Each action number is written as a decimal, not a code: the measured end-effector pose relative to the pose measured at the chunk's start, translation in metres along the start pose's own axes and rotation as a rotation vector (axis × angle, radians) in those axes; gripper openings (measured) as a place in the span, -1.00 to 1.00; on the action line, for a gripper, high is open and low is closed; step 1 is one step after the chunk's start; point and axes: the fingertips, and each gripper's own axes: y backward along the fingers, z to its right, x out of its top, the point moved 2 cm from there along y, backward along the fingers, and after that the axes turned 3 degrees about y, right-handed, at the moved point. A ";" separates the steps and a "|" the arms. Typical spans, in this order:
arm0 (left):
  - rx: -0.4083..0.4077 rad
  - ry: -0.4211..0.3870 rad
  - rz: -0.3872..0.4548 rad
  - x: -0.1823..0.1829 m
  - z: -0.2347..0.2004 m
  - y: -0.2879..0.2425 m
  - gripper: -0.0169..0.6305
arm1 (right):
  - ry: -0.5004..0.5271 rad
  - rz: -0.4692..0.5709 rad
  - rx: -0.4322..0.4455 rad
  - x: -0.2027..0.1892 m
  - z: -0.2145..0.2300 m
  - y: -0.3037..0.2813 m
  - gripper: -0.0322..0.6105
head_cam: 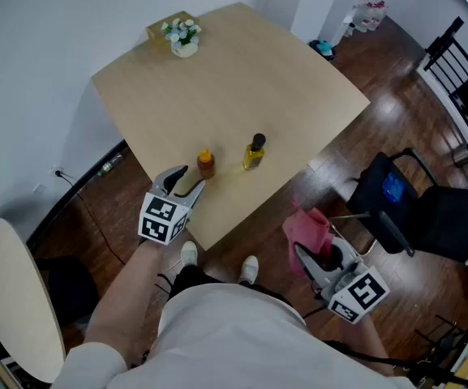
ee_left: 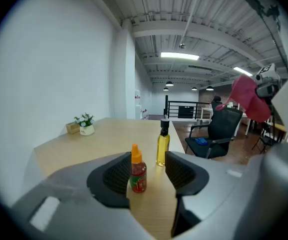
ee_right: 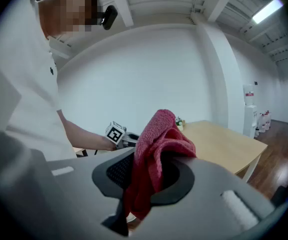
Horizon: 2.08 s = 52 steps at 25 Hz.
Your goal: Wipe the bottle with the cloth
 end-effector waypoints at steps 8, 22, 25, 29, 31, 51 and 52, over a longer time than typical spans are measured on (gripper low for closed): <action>-0.078 -0.012 -0.073 -0.012 -0.044 -0.073 -0.21 | -0.029 -0.019 -0.109 0.015 0.004 -0.035 -0.66; -0.250 -0.001 -0.059 -0.006 -0.048 -0.084 -0.45 | -0.089 -0.049 -0.266 0.010 -0.004 -0.052 -0.66; -0.324 0.004 -0.024 0.020 -0.038 -0.061 -0.45 | -0.079 -0.022 -0.253 0.015 -0.002 -0.061 -0.66; -0.412 0.006 0.029 0.063 -0.019 -0.028 -0.45 | -0.028 0.028 -0.187 0.034 0.005 -0.082 -0.66; -0.456 0.002 0.052 0.082 -0.006 -0.012 -0.45 | 0.010 0.062 -0.140 0.049 0.009 -0.096 -0.66; -0.509 0.119 0.217 0.158 0.073 0.096 -0.45 | 0.257 0.105 0.243 0.062 0.000 -0.149 -0.66; -0.497 0.126 0.226 0.161 0.072 0.097 -0.45 | 0.245 0.081 0.242 0.050 0.004 -0.150 -0.66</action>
